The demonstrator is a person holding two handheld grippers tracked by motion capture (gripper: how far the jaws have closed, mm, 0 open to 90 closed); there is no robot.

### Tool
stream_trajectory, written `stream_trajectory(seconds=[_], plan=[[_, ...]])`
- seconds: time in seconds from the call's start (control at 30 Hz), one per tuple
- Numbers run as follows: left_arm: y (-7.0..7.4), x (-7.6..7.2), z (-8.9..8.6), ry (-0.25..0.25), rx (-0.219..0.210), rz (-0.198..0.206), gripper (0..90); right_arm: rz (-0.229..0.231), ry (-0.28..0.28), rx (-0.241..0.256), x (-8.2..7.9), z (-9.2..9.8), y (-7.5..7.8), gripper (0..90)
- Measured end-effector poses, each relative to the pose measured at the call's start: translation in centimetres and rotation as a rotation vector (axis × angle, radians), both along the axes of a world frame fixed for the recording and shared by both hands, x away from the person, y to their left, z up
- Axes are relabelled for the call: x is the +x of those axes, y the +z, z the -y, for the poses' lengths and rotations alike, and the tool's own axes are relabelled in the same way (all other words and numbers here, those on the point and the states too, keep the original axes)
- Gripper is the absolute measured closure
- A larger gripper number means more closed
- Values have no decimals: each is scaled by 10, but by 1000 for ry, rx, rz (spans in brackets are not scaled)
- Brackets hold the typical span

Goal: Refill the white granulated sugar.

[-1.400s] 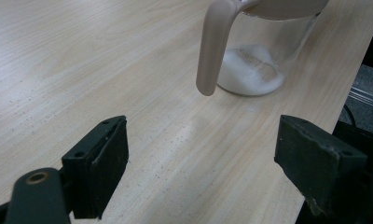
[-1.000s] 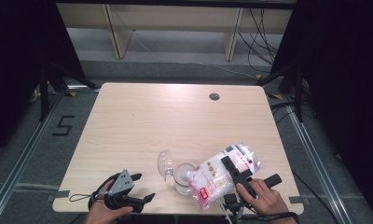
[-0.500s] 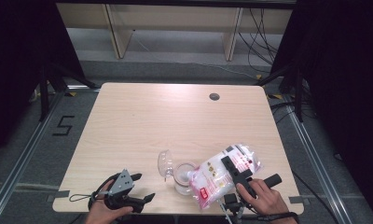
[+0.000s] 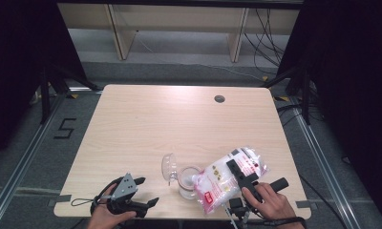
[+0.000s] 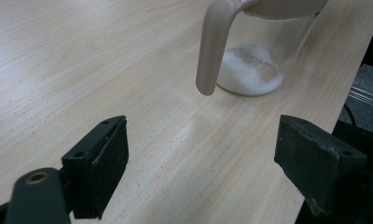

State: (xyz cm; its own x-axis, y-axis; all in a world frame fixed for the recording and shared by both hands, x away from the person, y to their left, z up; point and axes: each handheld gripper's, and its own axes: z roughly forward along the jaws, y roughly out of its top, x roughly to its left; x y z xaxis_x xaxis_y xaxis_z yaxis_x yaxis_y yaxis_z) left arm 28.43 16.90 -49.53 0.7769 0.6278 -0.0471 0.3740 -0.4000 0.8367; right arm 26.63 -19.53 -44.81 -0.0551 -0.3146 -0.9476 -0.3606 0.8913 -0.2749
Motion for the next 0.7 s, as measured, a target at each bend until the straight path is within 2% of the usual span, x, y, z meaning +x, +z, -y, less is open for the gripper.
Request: stream_trajectory(seconds=[0.33,0.4,0.5,0.6,0.7], plan=[[0,0,0,0,0,0,173,-3,6,3,1,0,0,516],[0,0,1,4,-16,-4,173,-4,6,2,1,0,0,516],[0,0,0,-1,-6,-3,173,-6,4,2,1,0,0,516],[0,0,1,4,-15,-3,173,-4,4,3,0,0,0,516],[0,0,0,-3,-1,-2,173,-4,3,2,0,0,0,516]])
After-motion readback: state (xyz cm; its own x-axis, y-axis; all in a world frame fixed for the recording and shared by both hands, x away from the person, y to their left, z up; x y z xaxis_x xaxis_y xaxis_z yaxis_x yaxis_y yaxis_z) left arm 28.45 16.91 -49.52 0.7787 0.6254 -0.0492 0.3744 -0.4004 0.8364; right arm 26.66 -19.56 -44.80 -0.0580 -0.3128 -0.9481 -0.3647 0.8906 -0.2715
